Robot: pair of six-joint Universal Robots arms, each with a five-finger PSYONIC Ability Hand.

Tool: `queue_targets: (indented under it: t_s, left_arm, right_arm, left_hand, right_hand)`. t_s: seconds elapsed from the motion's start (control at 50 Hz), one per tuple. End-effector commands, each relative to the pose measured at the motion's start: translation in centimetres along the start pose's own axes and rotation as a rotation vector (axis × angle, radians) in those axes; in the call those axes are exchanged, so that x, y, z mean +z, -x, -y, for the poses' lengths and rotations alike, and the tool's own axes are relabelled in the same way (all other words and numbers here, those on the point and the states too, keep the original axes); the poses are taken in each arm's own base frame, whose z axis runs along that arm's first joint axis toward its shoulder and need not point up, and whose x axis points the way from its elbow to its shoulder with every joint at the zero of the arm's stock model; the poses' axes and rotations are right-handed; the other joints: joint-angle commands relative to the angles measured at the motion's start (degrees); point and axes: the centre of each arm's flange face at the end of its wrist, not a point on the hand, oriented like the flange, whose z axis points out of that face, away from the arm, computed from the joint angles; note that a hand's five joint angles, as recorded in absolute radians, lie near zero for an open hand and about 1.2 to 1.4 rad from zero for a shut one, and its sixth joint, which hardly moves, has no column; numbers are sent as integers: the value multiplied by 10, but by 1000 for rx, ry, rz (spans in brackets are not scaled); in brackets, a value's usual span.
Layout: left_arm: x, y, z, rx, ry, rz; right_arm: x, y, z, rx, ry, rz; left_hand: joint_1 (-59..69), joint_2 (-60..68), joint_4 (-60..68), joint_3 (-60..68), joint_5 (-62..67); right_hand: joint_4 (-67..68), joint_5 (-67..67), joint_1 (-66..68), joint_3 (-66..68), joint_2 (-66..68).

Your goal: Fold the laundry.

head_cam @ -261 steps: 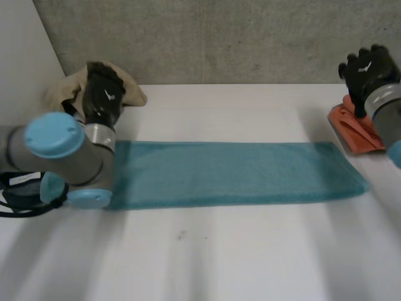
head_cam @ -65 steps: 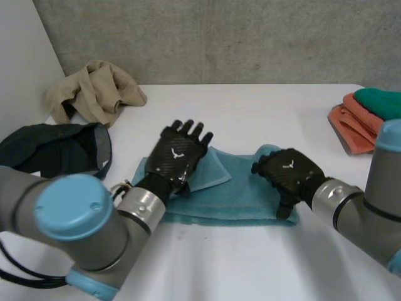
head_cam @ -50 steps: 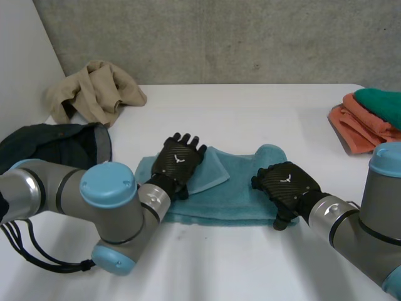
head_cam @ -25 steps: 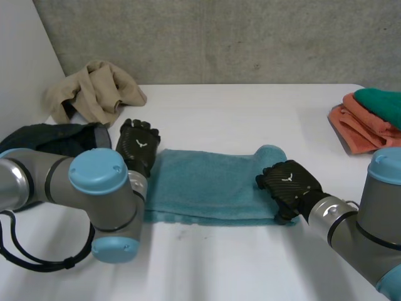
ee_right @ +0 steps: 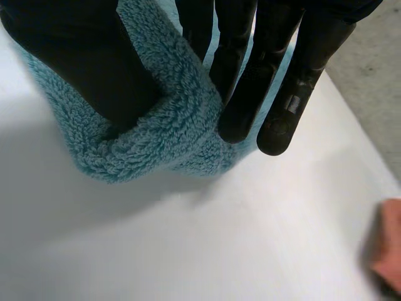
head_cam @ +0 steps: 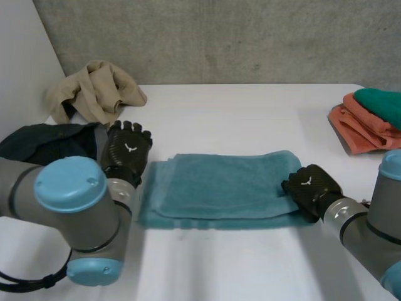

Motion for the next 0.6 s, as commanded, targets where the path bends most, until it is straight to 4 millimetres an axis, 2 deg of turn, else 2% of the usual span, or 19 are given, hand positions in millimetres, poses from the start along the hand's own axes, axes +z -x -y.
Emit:
queue_targets:
  t_s: [0.02,0.06,0.1,0.12,0.18,0.2,0.26,0.28,0.34,0.36,0.42,0.44,0.48,0.5,0.52,0.56,0.6]
  left_arm:
    - [-7,28,4,-42,-5,63]
    - [-8,35,5,-59,-10,80]
    - [-9,39,7,-72,-15,89]
    - [-10,42,8,-84,-19,98]
    - [-10,47,8,-97,-20,111]
    - [-11,51,9,-102,-21,119]
    - [-11,56,8,-108,-20,135]
    - [-11,60,9,-109,-20,145]
    - [-12,62,9,-112,-22,150]
    - [-12,62,10,-113,-24,153]
    - [-12,62,10,-115,-25,154]
    - [-12,63,10,-115,-25,156]
    - [-12,63,11,-116,-29,156]
    - [-11,64,13,-121,-34,160]
    - [-11,64,14,-124,-37,160]
    - [-10,65,15,-137,-43,164]
    - [-9,66,20,-163,-59,166]
  right_arm:
    - [3,-22,13,-280,10,-121]
    - [4,-23,30,-363,-33,-143]
    - [2,-12,51,-416,-102,-135]
    - [-3,2,73,-461,-181,-119]
    - [-10,29,102,-501,-294,-84]
    - [-13,47,114,-524,-352,-45]
    - [-20,78,128,-561,-448,36]
    - [-25,98,135,-585,-520,102]
    - [-33,127,139,-618,-617,208]
    - [-36,145,138,-629,-665,279]
    - [-40,167,134,-631,-728,383]
    - [-40,169,134,-628,-740,397]
    - [-41,170,136,-624,-750,404]
    - [-39,168,137,-614,-744,394]
    - [-38,165,138,-602,-733,383]
    - [-37,162,140,-569,-712,371]
    - [-33,154,142,-469,-661,356]
  left_hand:
    - [-11,-9,-9,-12,-9]
    - [-11,-9,-9,-12,-9]
    - [-11,-9,-9,-12,-9]
    - [-11,-9,-9,-12,-9]
    - [-11,-9,-9,-12,-9]
    - [-11,-9,-9,-12,-9]
    - [-13,-11,-11,-14,-10]
    - [-13,-11,-11,-14,-10]
    - [-14,-12,-13,-16,-12]
    - [-14,-12,-13,-16,-12]
    - [-14,-12,-13,-16,-12]
    - [-14,-12,-13,-16,-12]
    - [-14,-12,-13,-16,-12]
    - [-14,-12,-13,-16,-12]
    - [-14,-12,-13,-16,-12]
    - [-14,-12,-13,-16,-12]
    - [-16,-14,-14,-17,-14]
  right_hand:
    - [119,144,307,126,144]
    - [119,144,307,126,144]
    - [119,144,307,126,144]
    - [119,144,307,126,144]
    - [119,144,307,126,144]
    - [119,144,307,126,144]
    - [119,144,307,126,144]
    - [119,144,307,126,144]
    - [119,144,307,126,144]
    - [119,144,307,126,144]
    - [119,144,307,126,144]
    - [118,143,306,125,143]
    - [-31,-6,157,-24,-6]
    - [-268,-243,-80,-261,-243]
    - [-410,-385,-223,-404,-386]
    - [-581,-556,-393,-574,-556]
    - [-581,-556,-393,-574,-556]
